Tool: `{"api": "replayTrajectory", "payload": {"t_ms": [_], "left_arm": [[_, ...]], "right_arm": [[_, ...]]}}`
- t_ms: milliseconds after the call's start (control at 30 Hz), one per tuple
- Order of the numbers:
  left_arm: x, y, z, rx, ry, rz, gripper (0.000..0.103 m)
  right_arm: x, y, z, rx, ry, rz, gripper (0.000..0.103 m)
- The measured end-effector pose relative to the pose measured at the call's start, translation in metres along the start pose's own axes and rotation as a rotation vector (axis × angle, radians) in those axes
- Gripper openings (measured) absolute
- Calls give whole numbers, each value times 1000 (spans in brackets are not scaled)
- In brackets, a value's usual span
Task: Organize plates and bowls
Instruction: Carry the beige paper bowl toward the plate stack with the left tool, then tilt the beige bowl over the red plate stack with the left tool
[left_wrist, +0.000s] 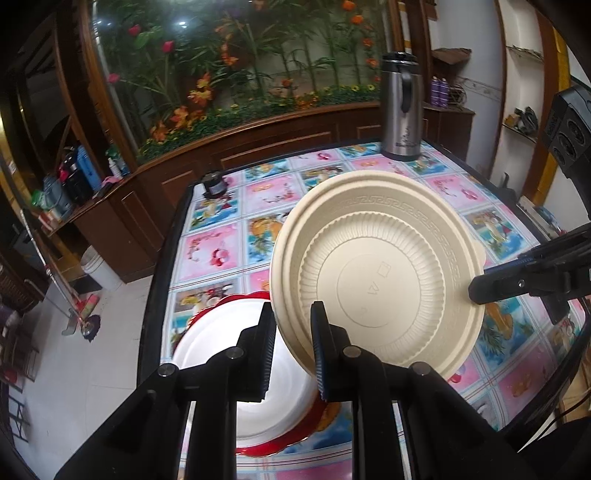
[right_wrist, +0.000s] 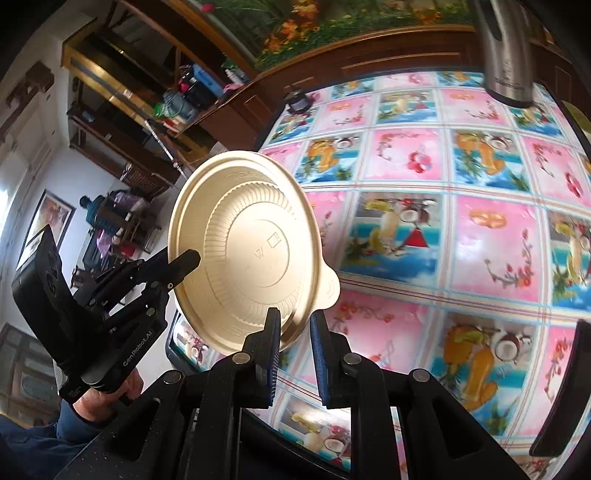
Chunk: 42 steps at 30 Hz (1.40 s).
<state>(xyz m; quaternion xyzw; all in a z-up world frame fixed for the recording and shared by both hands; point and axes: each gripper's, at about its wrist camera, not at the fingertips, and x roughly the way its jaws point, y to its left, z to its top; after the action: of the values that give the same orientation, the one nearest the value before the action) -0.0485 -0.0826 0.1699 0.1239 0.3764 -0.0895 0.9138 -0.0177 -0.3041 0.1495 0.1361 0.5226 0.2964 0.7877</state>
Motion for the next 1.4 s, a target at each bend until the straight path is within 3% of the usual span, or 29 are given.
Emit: {"api": "replayTrajectory", "payload": {"t_ms": [567, 1000, 1400], "left_arm": [[-9, 52, -9, -104, -12, 67, 17], [-30, 102, -12, -199, -39, 136, 18], [-12, 107, -35, -223, 49, 122, 18]], "right_arm": [[24, 47, 28, -105, 28, 31, 18], [31, 104, 60, -180, 14, 105, 18], [67, 98, 58, -126, 107, 127, 19]]}}
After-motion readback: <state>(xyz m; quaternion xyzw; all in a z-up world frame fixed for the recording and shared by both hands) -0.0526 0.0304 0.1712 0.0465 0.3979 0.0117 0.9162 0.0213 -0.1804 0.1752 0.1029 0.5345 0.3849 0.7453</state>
